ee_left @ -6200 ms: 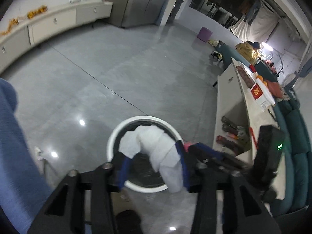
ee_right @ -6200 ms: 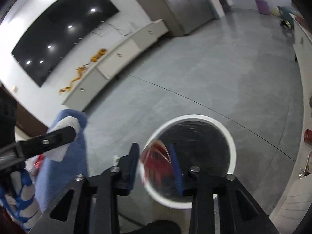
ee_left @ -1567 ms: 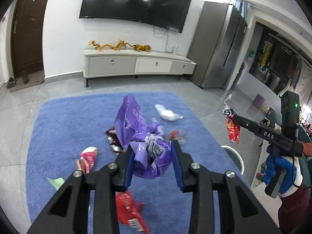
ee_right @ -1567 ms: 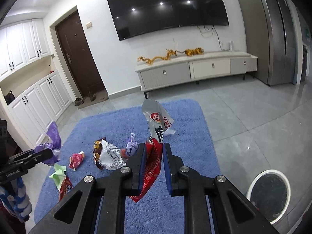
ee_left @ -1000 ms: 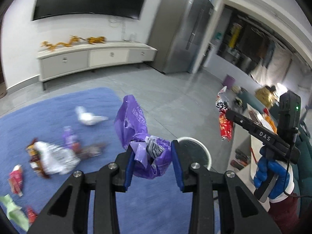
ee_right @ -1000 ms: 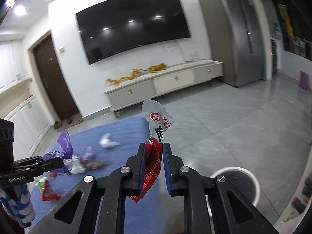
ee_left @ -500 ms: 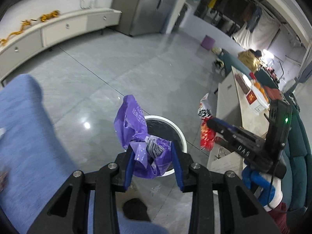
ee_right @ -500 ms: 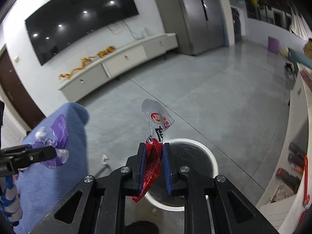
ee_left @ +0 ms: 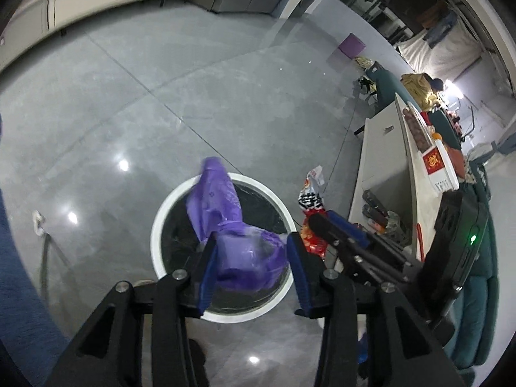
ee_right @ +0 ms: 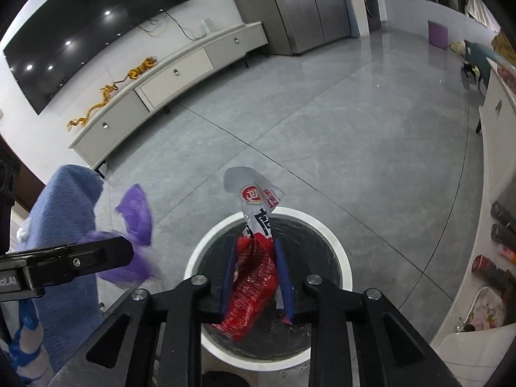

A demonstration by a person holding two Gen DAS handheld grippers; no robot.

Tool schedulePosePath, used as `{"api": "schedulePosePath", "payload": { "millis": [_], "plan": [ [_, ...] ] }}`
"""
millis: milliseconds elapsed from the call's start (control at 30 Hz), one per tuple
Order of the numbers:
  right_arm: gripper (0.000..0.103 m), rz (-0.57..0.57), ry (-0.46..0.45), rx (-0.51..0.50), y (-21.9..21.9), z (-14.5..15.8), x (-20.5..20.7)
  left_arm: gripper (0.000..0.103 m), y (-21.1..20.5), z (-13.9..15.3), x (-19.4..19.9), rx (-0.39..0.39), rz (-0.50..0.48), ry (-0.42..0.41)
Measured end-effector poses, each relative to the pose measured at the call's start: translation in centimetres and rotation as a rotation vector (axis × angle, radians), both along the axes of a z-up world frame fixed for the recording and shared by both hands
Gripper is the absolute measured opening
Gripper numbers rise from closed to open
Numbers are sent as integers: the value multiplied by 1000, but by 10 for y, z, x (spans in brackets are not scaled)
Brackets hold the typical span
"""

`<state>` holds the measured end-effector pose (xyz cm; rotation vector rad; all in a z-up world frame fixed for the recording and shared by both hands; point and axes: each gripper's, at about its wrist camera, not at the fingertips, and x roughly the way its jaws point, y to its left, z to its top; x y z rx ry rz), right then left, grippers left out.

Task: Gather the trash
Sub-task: 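Carry purple bag and red wrapper over the bin and open both tools, then withdraw both tools from the bin and turn back toward the rug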

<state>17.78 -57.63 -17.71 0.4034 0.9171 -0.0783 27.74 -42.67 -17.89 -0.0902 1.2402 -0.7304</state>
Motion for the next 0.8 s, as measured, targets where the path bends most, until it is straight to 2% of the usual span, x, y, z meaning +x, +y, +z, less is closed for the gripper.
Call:
{"api": "schedulePosePath", "payload": {
  "millis": [67,133,233,400,567,800],
  "plan": [
    [26,-5,14,2,-3,-6,7,52,-1,-11,6,-4,14,24],
    [32,-13,26,1,-5,-12,8,53,-1,-18,9,-8,23,41],
    [33,-21,38,-1,-4,-15,11,53,2,-24,10,-6,37,50],
    [35,-30,45,-3,-4,-12,14,53,12,-17,5,1,81,18],
    [39,-35,31,-21,8,0,8,53,28,2,-4,35,159,-48],
    [44,-78,-27,-28,24,38,-11,53,60,41,-31,118,296,-205]
  ]
}}
